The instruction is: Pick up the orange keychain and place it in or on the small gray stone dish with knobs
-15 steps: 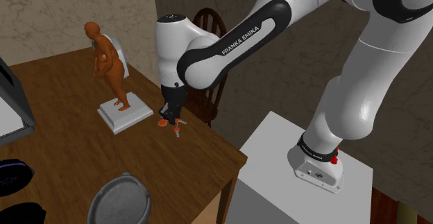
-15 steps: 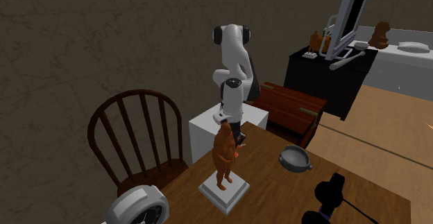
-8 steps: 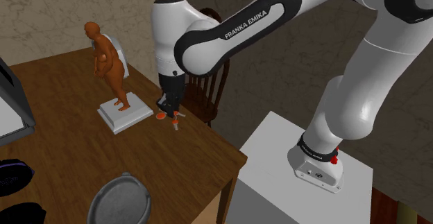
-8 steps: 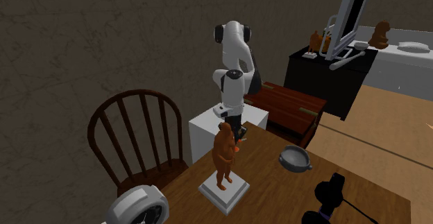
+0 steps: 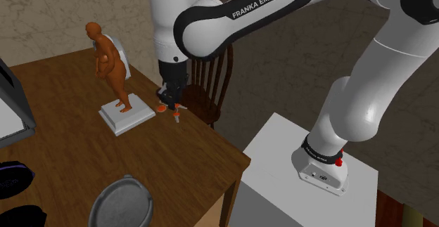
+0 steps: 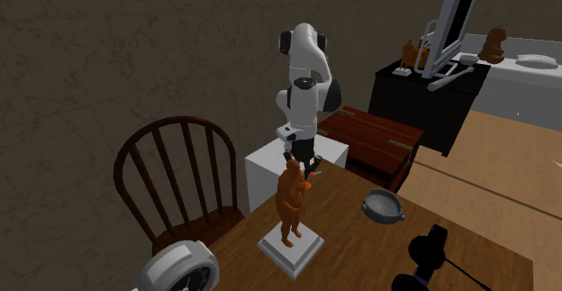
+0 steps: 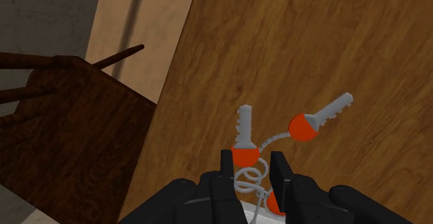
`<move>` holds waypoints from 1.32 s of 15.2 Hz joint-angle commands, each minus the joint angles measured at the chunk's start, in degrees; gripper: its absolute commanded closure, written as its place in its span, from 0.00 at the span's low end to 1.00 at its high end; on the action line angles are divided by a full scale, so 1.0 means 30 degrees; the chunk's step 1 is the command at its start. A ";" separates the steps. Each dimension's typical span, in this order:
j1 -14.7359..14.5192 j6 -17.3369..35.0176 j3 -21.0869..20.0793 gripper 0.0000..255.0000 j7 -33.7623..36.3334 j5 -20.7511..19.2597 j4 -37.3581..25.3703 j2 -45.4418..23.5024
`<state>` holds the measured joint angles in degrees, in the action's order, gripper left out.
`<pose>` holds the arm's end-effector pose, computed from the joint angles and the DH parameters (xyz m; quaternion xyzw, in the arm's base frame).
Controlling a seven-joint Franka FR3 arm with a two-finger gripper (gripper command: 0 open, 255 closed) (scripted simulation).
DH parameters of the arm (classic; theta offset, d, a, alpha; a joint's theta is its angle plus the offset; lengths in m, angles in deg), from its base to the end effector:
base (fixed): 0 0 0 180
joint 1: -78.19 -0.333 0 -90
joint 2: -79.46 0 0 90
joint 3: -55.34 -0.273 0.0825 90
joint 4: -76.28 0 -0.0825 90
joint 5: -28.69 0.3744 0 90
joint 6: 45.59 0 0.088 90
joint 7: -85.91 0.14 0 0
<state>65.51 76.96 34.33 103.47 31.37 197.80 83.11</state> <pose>0.4420 0.2993 0.3740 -0.9909 -0.1286 -0.0312 0.0247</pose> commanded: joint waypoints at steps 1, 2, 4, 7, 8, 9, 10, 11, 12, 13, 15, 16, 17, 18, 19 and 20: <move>0.0007 -0.0512 0.0019 1.00 -0.0036 0.0056 -0.0350 0.0162; 0.0008 -0.0630 0.0025 1.00 -0.0046 0.0070 -0.0429 0.0203; -0.0413 -0.0697 -0.0496 1.00 0.0984 -0.0101 -0.0790 -0.0080; -0.1060 -0.0839 -0.1256 1.00 0.2567 -0.0463 -0.1491 -0.0655; -0.1282 -0.0898 -0.1502 1.00 0.3104 -0.0615 -0.1769 -0.0889; -0.1504 -0.0965 -0.1747 1.00 0.3646 -0.0783 -0.2069 -0.1145; -0.1733 -0.1040 -0.1984 1.00 0.4193 -0.0969 -0.2393 -0.1422; -0.1974 -0.1124 -0.2210 1.00 0.4744 -0.1171 -0.2739 -0.1720; -0.2220 -0.1218 -0.2432 1.00 0.5297 -0.1391 -0.3110 -0.2040; -0.2479 -0.1322 -0.2640 1.00 0.5853 -0.1627 -0.3503 -0.2381; -0.3032 -0.1565 -0.3027 1.00 0.6967 -0.2146 -0.4365 -0.3125; -0.3335 -0.1706 -0.3195 1.00 0.7522 -0.2427 -0.4834 -0.3527; -0.3645 -0.1861 -0.3359 1.00 0.8075 -0.2722 -0.5329 -0.3950; -0.3982 -0.2030 -0.3498 1.00 0.8621 -0.3026 -0.5852 -0.4391; -0.4333 -0.2216 -0.3625 1.00 0.9161 -0.3341 -0.6402 -0.4852; -0.4695 -0.2418 -0.3745 1.00 0.9694 -0.3666 -0.6982 -0.5331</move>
<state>52.61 70.62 23.50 130.66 21.55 179.15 68.88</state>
